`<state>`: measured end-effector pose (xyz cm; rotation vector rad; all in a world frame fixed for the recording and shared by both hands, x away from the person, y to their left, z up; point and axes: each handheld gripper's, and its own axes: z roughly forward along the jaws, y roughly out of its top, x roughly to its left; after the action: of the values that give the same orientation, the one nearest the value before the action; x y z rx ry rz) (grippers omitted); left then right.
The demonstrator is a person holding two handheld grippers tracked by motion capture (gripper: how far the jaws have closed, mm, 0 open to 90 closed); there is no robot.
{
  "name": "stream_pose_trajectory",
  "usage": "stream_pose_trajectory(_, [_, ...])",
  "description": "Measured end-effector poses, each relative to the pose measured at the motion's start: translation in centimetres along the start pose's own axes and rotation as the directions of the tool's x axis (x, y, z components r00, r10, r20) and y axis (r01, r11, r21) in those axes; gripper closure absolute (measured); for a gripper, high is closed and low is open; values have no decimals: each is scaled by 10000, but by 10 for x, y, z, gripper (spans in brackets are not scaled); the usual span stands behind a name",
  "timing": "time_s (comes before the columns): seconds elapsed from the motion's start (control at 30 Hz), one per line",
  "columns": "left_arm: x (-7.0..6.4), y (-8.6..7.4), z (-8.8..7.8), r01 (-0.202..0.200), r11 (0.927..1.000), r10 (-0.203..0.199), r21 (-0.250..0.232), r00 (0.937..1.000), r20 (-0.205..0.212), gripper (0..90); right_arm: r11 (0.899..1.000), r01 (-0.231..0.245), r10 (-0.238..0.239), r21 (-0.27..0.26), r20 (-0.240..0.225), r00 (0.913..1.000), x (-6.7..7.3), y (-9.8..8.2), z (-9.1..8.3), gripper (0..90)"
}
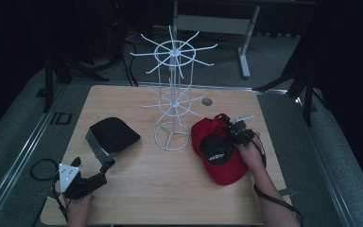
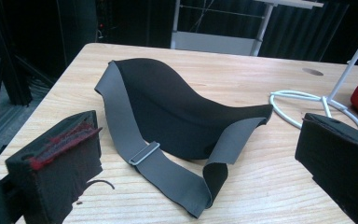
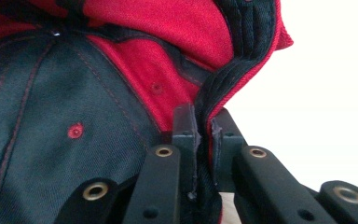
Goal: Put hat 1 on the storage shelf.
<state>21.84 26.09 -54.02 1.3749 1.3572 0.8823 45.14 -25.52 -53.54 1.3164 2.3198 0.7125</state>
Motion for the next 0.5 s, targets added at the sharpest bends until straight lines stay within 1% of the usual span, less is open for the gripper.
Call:
stream_pose_trajectory(0.13, [0, 0, 0, 13, 10000, -13, 21, 10000, -21, 7, 9981, -311, 303, -531, -162, 9994, -2, -2, -13, 838])
stream_pose_trajectory(0.2, [0, 1, -1, 27, 10000, -27, 32, 10000, -68, 7, 9958, -358, 346, -842, -152, 9993, -3, -2, -22, 839])
stream_pose_trajectory(0.27, [-1, 2, -1, 8, 10000, -7, 11, 10000, -78, 6, 9914, -504, 479, -1205, -231, 9986, -5, -1, -32, 840])
stream_pose_trajectory(0.33, [-2, 2, -1, -35, 10000, 35, 12, 9999, -136, 7, 9849, -720, 670, -1572, -369, 9971, -7, 0, -42, 841])
stream_pose_trajectory(0.4, [-3, 2, 0, -97, 9999, 98, 37, 9999, -107, 6, 9787, -900, 820, -1843, -508, 9953, -10, 2, -52, 842])
stream_pose_trajectory(0.5, [-4, 3, 0, -140, 9999, 140, 14, 9998, -127, 6, 9707, -918, 822, -2221, -521, 9953, -12, 4, -66, 842])
